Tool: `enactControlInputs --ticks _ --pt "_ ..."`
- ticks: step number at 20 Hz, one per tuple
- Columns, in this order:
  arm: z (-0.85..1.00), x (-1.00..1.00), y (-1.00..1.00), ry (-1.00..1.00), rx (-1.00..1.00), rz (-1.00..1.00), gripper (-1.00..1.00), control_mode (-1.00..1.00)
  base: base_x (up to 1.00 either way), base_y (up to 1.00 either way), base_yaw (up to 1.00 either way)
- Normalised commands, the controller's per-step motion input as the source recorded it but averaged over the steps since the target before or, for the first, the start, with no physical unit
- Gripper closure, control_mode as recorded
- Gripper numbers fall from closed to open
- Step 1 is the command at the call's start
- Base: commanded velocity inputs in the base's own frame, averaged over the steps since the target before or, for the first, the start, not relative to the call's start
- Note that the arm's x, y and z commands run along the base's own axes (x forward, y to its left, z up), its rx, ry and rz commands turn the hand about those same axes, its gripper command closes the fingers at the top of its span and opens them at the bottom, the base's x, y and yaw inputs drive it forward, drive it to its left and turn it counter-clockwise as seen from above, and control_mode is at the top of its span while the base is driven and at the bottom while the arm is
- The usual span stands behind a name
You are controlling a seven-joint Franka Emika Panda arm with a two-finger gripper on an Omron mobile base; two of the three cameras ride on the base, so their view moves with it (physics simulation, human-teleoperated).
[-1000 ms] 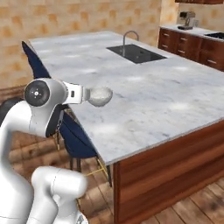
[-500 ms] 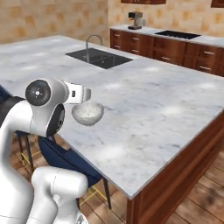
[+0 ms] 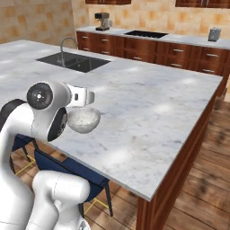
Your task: Retrieve the peach and pear from the fridge and place them into the bowl on the dining table.
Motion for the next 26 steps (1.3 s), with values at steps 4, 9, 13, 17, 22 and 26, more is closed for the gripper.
enactControlInputs --ticks 4,9,13,17,22,26 --pt "0.00 0.00 0.00 0.00 0.00 0.00 1.00 1.00 0.33 0.11 -0.06" --pt "-0.07 0.45 0.14 0.03 0.00 -0.03 1.00 -1.00 0.00 0.00 0.00" --pt "-0.24 0.63 0.23 0.22 0.00 -0.09 1.00 -1.00 0.00 0.00 0.00" --pt "-0.51 0.54 0.32 0.42 0.00 -0.06 1.00 -1.00 0.00 0.00 0.00" --pt "-0.57 0.60 0.35 0.41 0.00 -0.05 1.00 -1.00 0.00 0.00 0.00" --pt "-0.45 0.51 0.34 0.14 0.00 0.00 1.00 -1.00 0.00 0.00 0.00"
